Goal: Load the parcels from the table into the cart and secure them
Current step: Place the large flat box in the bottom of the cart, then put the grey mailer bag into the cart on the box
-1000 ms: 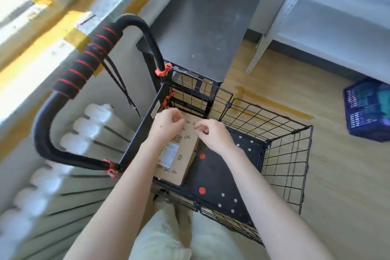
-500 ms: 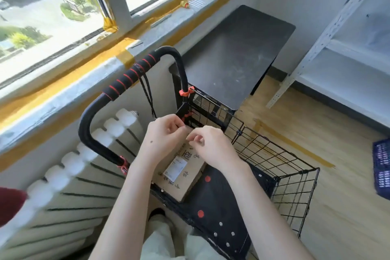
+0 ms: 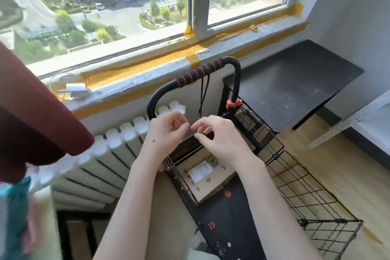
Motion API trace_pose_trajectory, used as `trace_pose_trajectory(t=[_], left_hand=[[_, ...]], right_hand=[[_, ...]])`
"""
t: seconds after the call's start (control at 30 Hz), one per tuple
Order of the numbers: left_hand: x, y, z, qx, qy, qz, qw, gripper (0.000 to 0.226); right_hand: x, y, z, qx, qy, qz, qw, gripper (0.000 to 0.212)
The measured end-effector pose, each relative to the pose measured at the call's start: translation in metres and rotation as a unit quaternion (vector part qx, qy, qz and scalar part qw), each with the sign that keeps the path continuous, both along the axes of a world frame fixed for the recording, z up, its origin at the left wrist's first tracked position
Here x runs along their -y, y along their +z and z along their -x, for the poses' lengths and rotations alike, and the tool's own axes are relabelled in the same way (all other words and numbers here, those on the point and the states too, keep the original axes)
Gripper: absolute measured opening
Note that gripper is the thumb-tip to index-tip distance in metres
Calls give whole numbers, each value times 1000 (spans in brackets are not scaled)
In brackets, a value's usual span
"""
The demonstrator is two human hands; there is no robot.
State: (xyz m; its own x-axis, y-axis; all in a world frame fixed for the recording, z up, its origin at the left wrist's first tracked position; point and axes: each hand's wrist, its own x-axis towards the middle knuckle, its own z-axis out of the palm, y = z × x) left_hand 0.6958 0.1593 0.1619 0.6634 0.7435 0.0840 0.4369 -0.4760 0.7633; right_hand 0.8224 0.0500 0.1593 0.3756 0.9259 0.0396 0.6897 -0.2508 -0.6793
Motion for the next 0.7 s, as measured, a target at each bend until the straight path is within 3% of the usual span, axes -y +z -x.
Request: trace_pose_trajectory(t=[0.23, 0.7], left_hand=[[23, 4, 105, 18, 77, -7, 997, 7], [127, 5, 322, 72, 249, -40, 965, 7]], right_hand=[[8, -1, 76, 9, 28, 2, 1000, 12], [62, -4, 272, -9, 181, -41, 983, 16]])
